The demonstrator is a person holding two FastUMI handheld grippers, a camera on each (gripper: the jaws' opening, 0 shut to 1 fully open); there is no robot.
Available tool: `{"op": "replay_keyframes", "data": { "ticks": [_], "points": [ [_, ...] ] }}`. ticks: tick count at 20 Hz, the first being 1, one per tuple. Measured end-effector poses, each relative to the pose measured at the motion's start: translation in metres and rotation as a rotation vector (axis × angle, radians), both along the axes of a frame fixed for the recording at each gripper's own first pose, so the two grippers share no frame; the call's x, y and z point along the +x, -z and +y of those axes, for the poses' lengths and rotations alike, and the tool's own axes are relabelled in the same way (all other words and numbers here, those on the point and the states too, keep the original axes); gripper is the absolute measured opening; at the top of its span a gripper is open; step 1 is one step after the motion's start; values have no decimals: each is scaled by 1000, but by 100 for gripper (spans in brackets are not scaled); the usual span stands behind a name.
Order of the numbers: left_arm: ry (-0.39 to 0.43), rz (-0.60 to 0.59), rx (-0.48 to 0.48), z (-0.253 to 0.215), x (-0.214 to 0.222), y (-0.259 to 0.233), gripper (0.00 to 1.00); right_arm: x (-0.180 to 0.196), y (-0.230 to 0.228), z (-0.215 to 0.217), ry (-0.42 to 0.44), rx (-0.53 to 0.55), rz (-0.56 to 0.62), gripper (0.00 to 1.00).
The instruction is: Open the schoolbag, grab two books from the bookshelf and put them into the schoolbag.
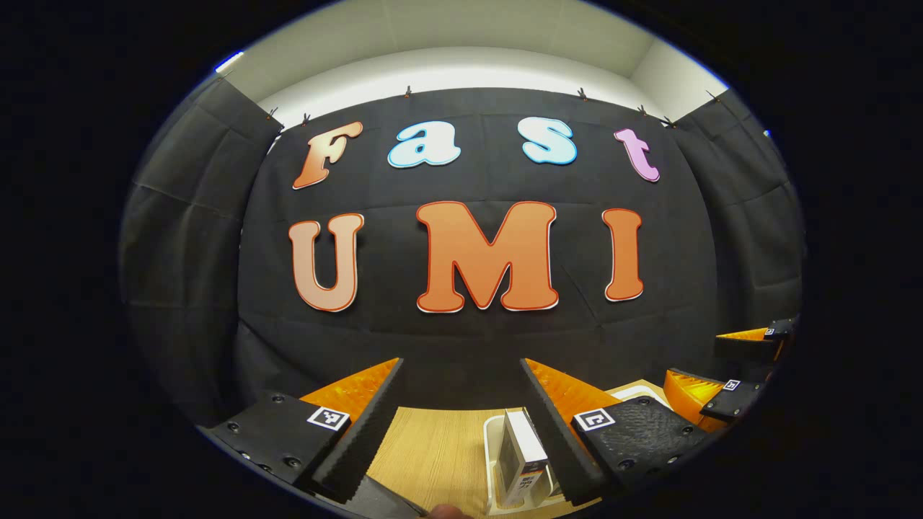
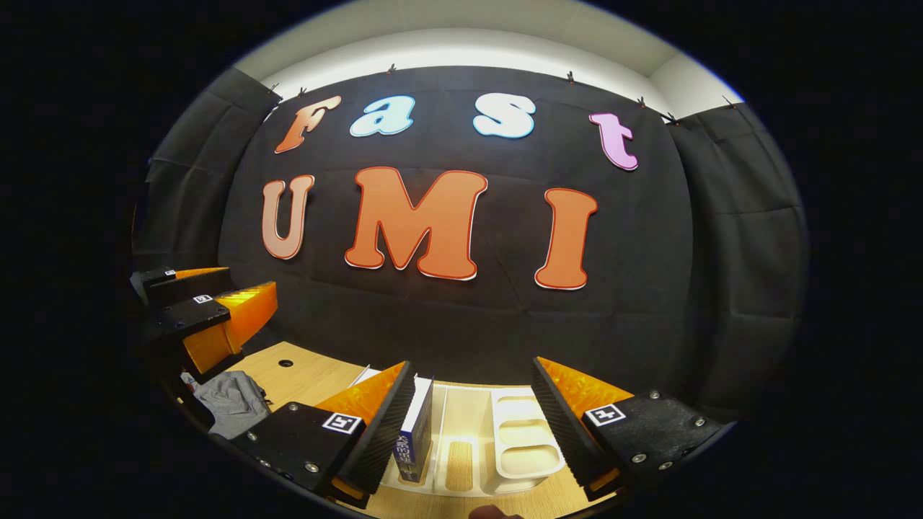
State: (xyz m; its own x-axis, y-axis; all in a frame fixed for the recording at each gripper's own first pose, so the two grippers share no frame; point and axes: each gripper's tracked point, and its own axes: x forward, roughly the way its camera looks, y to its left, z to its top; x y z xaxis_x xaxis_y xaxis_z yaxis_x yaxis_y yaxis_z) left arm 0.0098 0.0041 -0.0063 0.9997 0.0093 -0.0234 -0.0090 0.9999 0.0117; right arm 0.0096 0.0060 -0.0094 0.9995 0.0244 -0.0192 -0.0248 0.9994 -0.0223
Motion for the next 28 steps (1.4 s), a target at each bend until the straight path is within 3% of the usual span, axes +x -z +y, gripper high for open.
{"op": "replay_keyframes", "data": {
  "ticks": [9, 17, 19, 28],
  "points": [
    [-9, -1, 20, 4, -4, -2, 98, -6, -3, -1, 9, 5, -10, 96],
    [-29, 35, 94, 13, -18, 17, 97, -16, 3, -17, 36, 0, -7, 96],
    [-39, 69, 132, 18, -21, 32, 100, -18, 9, -22, 49, 0, 7, 96],
    [-74, 255, 370, 55, -61, 122, 97, -14, 20, -40, 77, 7, 26, 96]
  ]
}}
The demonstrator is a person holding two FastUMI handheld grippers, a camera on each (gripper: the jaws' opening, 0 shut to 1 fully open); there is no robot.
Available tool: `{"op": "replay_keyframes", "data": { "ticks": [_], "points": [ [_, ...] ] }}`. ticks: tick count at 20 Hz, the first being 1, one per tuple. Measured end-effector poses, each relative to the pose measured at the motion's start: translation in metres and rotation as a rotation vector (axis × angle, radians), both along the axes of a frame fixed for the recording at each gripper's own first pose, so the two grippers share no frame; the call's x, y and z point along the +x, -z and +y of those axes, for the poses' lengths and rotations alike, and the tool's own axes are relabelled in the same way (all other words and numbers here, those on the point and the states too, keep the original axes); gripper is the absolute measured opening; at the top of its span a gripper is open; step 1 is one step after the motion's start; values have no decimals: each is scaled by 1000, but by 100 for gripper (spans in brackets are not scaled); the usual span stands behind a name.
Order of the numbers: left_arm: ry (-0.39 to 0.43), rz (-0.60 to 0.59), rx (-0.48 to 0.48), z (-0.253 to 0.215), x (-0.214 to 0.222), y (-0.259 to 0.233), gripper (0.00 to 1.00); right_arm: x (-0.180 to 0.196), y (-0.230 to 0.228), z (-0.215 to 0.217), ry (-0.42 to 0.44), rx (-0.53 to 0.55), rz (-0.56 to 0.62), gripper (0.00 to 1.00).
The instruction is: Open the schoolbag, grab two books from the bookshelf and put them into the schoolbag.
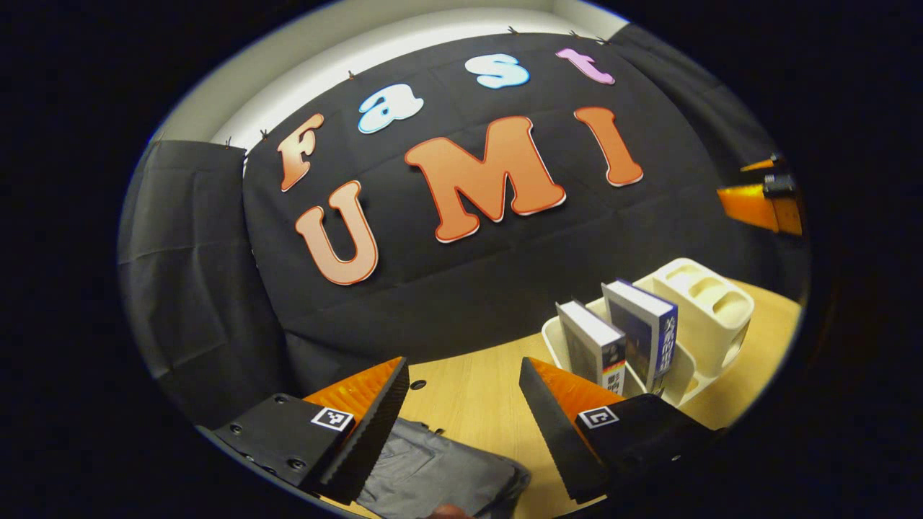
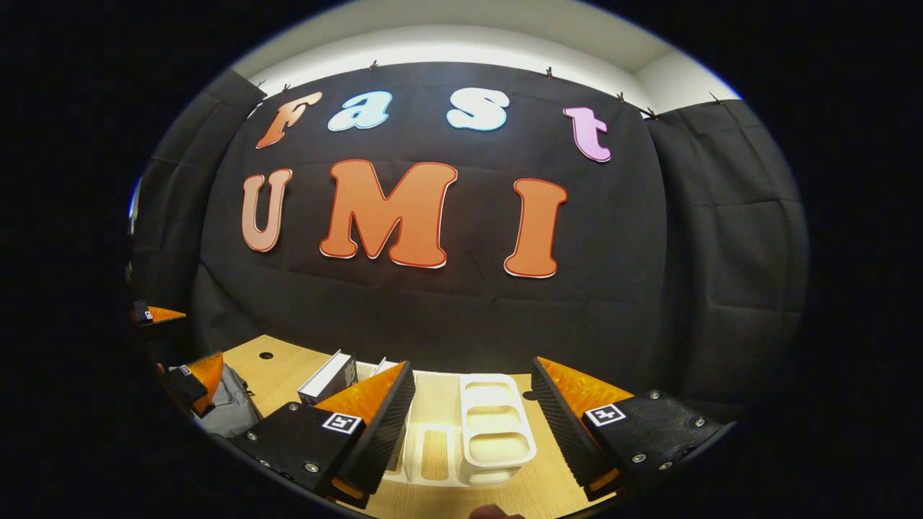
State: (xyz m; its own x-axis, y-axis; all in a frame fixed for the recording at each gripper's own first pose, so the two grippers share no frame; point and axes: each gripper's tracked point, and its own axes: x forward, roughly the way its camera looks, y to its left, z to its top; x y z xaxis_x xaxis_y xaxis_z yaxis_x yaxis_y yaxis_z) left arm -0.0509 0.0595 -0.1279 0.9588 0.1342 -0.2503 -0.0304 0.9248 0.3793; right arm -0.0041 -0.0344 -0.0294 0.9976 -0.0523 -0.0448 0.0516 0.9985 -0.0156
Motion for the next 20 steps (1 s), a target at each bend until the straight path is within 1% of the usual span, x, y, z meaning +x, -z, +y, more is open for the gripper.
{"op": "replay_keyframes", "data": {
  "ticks": [3, 6, 9, 14, 16, 20],
  "points": [
    [-21, 61, 53, 11, -12, 29, 96, 3, 2, -5, 3, -10, -2, 96],
    [-34, 141, 168, 21, -25, 65, 97, 5, 8, -9, -3, -1, 5, 97],
    [-25, 201, 257, 24, -37, 96, 97, 8, 13, -16, -1, -4, 12, 96],
    [22, 312, 430, 24, -63, 151, 97, 15, 21, -26, -7, 8, 20, 96],
    [25, 342, 487, 24, -76, 167, 97, 19, 25, -28, -17, 7, 20, 97],
    [13, 390, 572, 22, -98, 189, 96, 25, 37, -33, -36, 8, 27, 97]
  ]
}}
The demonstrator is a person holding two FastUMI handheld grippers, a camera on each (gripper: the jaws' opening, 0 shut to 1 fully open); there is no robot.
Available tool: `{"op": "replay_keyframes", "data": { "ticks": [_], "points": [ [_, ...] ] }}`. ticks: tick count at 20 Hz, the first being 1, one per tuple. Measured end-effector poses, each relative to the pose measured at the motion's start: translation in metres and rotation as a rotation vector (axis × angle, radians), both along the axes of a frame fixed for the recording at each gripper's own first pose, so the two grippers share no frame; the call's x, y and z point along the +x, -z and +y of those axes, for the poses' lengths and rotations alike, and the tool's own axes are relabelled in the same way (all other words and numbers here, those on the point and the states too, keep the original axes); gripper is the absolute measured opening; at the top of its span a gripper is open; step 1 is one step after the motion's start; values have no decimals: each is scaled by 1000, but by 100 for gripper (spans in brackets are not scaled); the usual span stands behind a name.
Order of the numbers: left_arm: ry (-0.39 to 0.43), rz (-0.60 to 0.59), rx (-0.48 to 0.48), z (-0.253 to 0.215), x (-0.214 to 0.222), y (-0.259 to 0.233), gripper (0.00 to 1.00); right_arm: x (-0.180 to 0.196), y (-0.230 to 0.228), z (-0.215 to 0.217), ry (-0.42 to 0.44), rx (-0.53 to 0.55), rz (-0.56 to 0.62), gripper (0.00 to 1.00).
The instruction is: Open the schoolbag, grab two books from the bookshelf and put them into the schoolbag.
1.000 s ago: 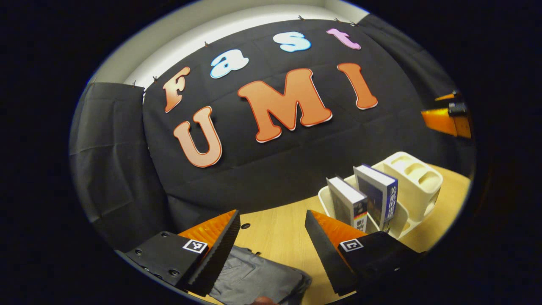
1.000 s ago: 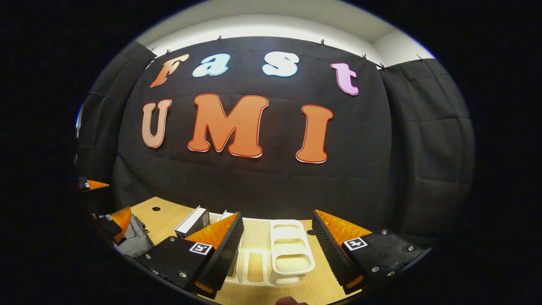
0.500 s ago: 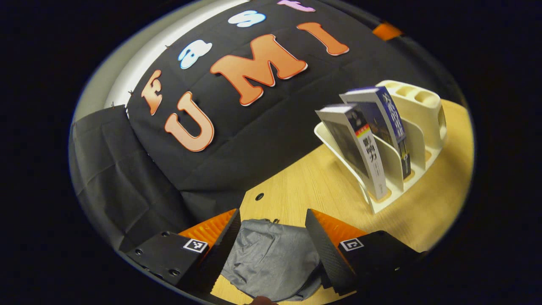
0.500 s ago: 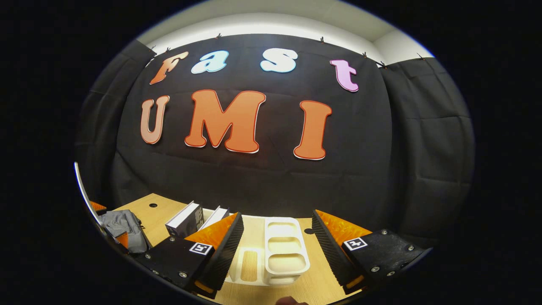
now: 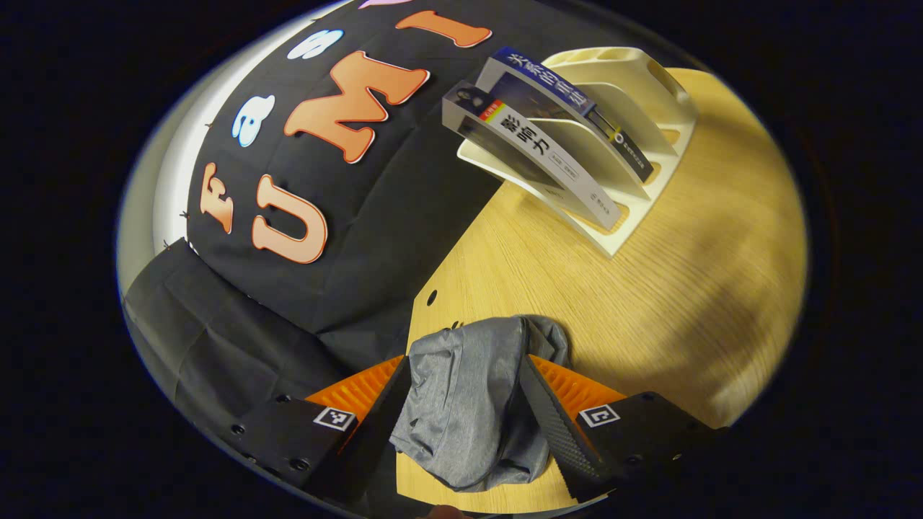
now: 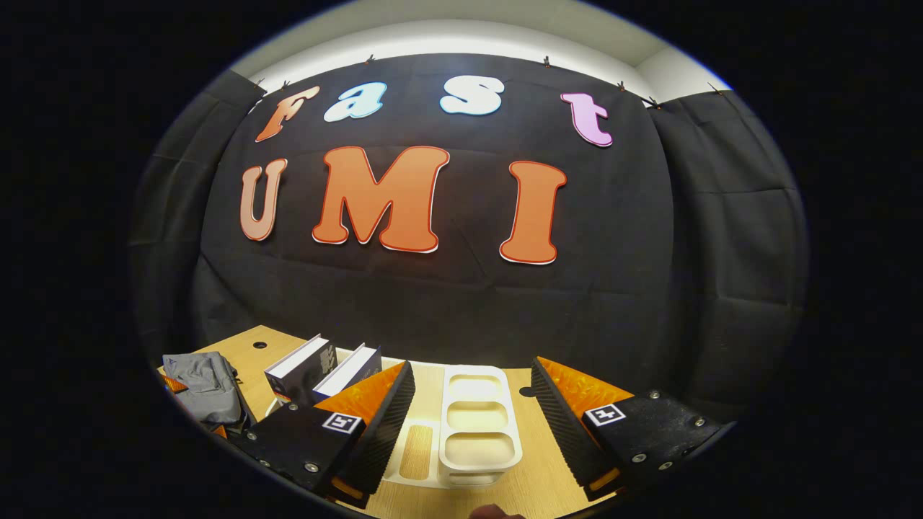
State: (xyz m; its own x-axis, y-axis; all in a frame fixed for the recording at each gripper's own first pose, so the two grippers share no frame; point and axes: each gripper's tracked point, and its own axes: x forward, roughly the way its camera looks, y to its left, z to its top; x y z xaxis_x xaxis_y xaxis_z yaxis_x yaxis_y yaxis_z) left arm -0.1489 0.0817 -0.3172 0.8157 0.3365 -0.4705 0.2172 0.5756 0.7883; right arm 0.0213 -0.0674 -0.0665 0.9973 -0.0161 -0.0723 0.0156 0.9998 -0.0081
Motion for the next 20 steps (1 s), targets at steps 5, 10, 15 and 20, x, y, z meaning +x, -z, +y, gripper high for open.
{"op": "replay_keyframes", "data": {
  "ticks": [5, 10, 15, 20],
  "points": [
    [-24, 30, 175, 20, -17, 13, 95, 5, 0, -2, -18, 23, -10, 97],
    [-65, 8, 253, 35, -19, 7, 94, 7, 6, -11, -16, 44, -2, 97],
    [-86, 42, 251, 49, -8, 14, 90, 7, 10, -25, 1, 53, -5, 97],
    [-115, 75, 229, 75, 15, 14, 82, 5, 21, -44, 53, 88, 11, 97]
  ]
}}
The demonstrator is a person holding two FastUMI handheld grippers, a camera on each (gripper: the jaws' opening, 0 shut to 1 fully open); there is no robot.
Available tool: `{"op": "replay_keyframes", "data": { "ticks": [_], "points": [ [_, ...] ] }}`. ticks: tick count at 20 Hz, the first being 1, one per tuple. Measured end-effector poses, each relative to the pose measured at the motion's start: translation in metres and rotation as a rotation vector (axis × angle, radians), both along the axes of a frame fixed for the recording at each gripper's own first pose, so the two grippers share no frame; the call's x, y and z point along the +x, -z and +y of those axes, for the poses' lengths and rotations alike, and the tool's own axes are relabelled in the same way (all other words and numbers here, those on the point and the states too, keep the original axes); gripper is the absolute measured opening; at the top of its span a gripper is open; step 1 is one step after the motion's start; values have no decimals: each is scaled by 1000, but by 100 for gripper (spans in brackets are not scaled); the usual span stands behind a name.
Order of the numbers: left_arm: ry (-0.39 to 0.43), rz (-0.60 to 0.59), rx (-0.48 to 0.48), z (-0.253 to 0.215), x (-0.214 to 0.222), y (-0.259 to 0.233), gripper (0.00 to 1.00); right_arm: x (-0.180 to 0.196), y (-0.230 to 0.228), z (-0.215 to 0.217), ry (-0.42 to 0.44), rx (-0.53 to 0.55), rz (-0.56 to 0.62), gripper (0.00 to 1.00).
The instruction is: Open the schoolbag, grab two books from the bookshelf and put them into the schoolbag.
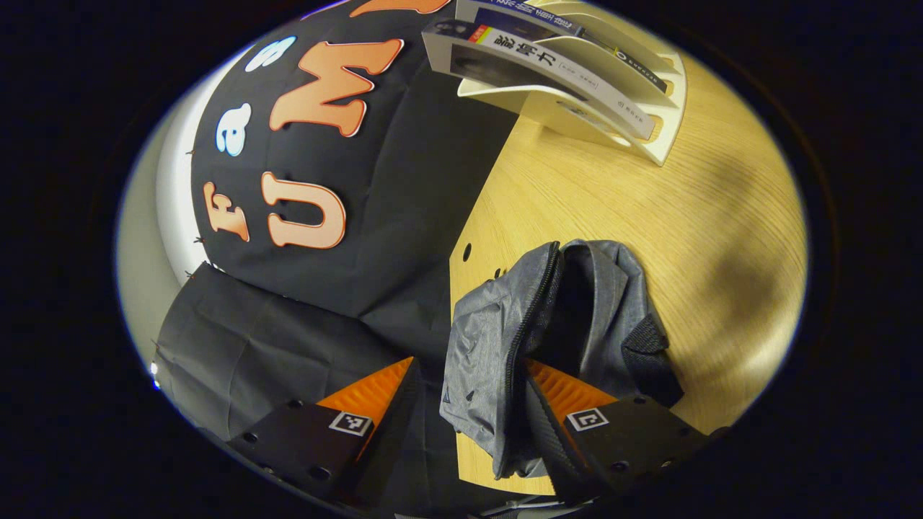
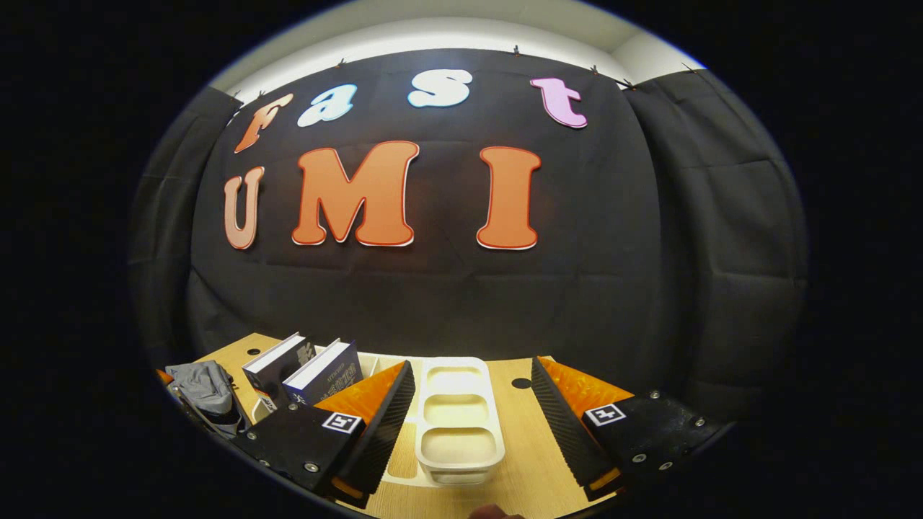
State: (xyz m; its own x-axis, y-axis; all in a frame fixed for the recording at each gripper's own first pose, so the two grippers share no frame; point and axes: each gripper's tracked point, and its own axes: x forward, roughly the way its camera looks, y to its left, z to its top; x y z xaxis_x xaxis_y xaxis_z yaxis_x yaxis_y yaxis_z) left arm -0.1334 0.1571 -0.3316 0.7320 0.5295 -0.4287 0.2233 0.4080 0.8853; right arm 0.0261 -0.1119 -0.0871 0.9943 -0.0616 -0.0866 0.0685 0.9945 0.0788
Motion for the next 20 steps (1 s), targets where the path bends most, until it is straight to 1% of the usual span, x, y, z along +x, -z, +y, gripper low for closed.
{"op": "replay_keyframes", "data": {
  "ticks": [1, 2, 3, 4, 5, 6, 7, 8, 9, 10, 13, 14, 16, 20],
  "points": [
    [1, 15, -8, 2, 3, 4, 80, 0, 2, -2, 8, 1, 1, 97],
    [6, 18, -18, 4, 6, 5, 60, -1, 3, -7, 20, -3, 6, 97],
    [12, 12, -25, 4, 10, 3, 67, -1, 5, -10, 29, -7, 10, 97],
    [14, 7, -27, 6, 14, 0, 39, 0, 5, -11, 37, -8, 14, 96],
    [14, 1, -35, 8, 18, -3, 23, -1, 4, -13, 45, -9, 16, 97],
    [16, -7, -43, 11, 19, -5, 24, 0, 2, -13, 52, -9, 16, 97],
    [17, -13, -52, 13, 22, -8, 21, 0, 0, -13, 60, -11, 15, 97],
    [19, -12, -68, 14, 23, -10, 15, -1, -3, -10, 65, -15, 11, 96],
    [23, -26, -78, 15, 26, -14, 15, -2, -8, -6, 70, -22, 3, 97],
    [27, -26, -103, 16, 27, -17, 11, -2, -10, -2, 76, -30, 1, 97],
    [26, -9, -209, 22, 30, -18, 7, -5, -18, 17, 90, -47, 0, 97],
    [26, -4, -242, 24, 31, -22, 7, -7, -21, 24, 99, -53, -3, 97],
    [34, 33, -351, 24, 34, -23, 6, -10, -31, 42, 104, -72, -13, 97],
    [45, 67, -484, 38, 39, -39, 5, -10, -50, 82, 93, -107, -13, 96]
  ]
}}
